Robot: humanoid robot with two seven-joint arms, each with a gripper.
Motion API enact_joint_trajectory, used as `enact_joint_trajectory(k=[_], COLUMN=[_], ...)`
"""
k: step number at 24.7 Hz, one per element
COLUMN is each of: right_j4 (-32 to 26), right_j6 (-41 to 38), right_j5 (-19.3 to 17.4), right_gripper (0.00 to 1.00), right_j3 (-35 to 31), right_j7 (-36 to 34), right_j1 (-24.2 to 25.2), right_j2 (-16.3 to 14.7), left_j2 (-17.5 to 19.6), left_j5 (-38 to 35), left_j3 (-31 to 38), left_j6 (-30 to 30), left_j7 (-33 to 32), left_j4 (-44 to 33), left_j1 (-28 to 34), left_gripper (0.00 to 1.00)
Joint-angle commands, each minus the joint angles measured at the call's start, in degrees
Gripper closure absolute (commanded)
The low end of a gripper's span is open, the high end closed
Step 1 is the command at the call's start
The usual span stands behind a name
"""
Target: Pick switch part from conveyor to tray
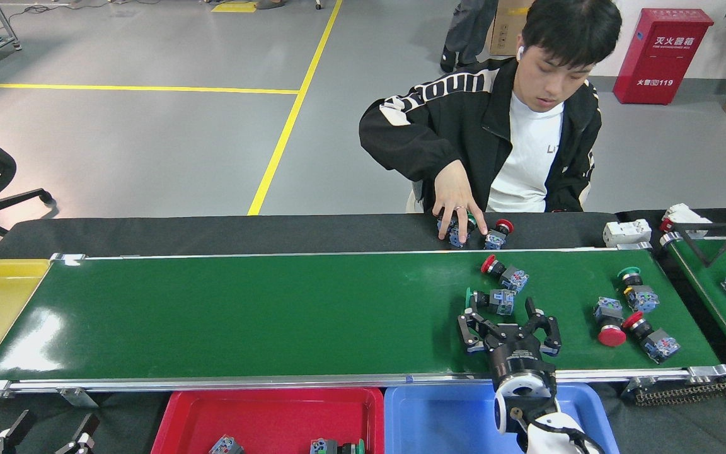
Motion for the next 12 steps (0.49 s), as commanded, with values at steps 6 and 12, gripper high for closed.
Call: enact_joint_trajectory(k=[6,12], right_j4=[8.77,8.85], right_j6=[-0.5,-7.62], right_j5=[0.03,-0.67], right_gripper=[0.03,0.95], right_j3=[1.04,2.44], right_j7=[-1.23,-1.84], right_j1=[-6.02,-6.28], right_j2=[4.12,3.24], left_j2=[0.58,0.49], left_j5=[-4.72,-9.2], left_j3=[0.53,0.53], left_j6=[2.13,4.76], left_j7=[-0.3,0.67], left_j4=[-0.5,-0.67], left_j1=[-0.73,-1.79], left_gripper=[0.01,0.0])
